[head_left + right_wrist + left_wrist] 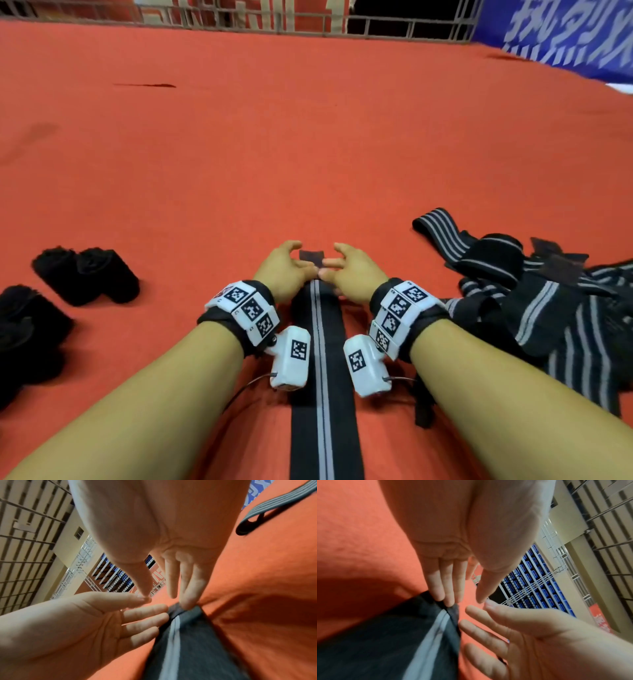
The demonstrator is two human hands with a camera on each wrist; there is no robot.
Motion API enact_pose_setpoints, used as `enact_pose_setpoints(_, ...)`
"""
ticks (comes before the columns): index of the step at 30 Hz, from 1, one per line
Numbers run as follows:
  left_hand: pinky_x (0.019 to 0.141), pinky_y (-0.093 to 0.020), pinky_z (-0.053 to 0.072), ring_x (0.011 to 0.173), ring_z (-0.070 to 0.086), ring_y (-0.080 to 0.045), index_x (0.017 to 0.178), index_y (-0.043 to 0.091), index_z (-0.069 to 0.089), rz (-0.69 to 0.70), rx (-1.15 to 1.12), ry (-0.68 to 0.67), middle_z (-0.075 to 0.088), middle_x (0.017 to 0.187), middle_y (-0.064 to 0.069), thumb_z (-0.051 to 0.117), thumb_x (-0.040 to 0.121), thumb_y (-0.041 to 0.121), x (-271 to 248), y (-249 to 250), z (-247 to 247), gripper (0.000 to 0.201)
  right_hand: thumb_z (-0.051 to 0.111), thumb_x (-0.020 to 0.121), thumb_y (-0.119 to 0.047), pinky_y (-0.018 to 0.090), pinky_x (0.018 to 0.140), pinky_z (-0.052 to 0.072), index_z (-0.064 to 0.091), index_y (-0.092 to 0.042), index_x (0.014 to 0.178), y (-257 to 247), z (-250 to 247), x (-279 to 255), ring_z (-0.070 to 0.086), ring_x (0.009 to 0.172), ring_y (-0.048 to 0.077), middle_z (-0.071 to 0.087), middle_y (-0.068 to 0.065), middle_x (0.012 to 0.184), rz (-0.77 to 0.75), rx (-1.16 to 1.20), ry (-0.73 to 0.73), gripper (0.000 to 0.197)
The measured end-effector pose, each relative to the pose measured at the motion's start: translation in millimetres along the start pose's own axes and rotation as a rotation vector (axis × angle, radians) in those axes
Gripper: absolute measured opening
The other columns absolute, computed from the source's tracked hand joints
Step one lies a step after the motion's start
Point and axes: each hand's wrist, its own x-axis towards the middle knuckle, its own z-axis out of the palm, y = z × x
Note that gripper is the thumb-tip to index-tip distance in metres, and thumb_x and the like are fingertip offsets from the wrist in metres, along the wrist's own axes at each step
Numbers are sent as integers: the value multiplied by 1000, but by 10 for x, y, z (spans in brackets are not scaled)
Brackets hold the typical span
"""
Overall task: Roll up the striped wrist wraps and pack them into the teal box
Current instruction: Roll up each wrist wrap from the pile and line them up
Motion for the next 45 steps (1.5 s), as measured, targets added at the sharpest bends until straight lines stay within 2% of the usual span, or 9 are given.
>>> enact_pose_setpoints(4,95,-31,51,107,61,-17,139,1,48,-8,85,-47,64,123,-7,72,82,-11,62,-216,71,63,62,95,-16,29,112,34,29,-16,156,46,44,-114,42,142,26,43,6,156,-80,-438,-167,70)
enact_pose_setpoints(10,98,-33,54,102,65,-12,133,13,57,59,290,25,69,121,2,80,73,-9,57,-252,128,68,60,94,-14,25,116,22,31,-20,157,54,122,-192,28,150,23,20,3,167,-182,-662,-209,70)
enact_pose_setpoints(17,95,-22,50,96,61,-6,130,18,59,104,529,56,70,118,7,83,74,-1,52,-178,158,64,67,89,-13,32,109,39,45,-19,149,-2,87,-200,49,135,29,44,3,155,-194,-663,-179,64)
enact_pose_setpoints(23,99,-31,52,105,67,-14,125,21,61,85,684,63,71,116,6,84,73,3,127,-158,193,59,70,85,-14,39,98,51,55,-18,138,107,127,-57,59,119,34,62,8,134,-196,-611,-159,55)
enact_pose_setpoints(28,98,-32,51,107,67,-18,126,22,61,62,785,79,71,114,4,81,76,6,101,-116,239,57,69,88,-13,35,95,51,52,-18,141,162,119,-22,58,120,33,60,8,136,-216,-592,-143,55)
enact_pose_setpoints(32,94,-42,52,113,65,-34,134,22,55,67,926,72,70,124,-8,62,89,12,-114,22,374,47,62,91,-10,38,97,48,49,-10,142,144,133,-172,55,124,35,48,9,147,-199,-570,-184,52)
enact_pose_setpoints(34,93,-41,51,115,63,-36,135,22,55,57,909,36,68,126,-10,60,90,12,-249,114,460,46,61,89,-9,39,94,52,56,-8,136,140,35,-328,60,117,37,57,14,137,-176,-522,-190,46)
enact_pose_setpoints(40,96,-35,53,108,68,-16,106,30,70,248,541,24,75,109,3,68,85,11,-461,577,995,28,65,81,-12,39,97,53,71,-23,112,335,-818,-1028,64,111,29,72,6,114,-173,-237,204,33)
enact_pose_setpoints(45,100,-31,49,107,67,-12,110,25,73,397,412,-119,74,113,5,68,93,22,-538,1141,1766,18,79,79,-24,31,90,52,67,-29,77,766,-1714,-1412,68,95,20,72,-8,85,-54,-10,645,13)
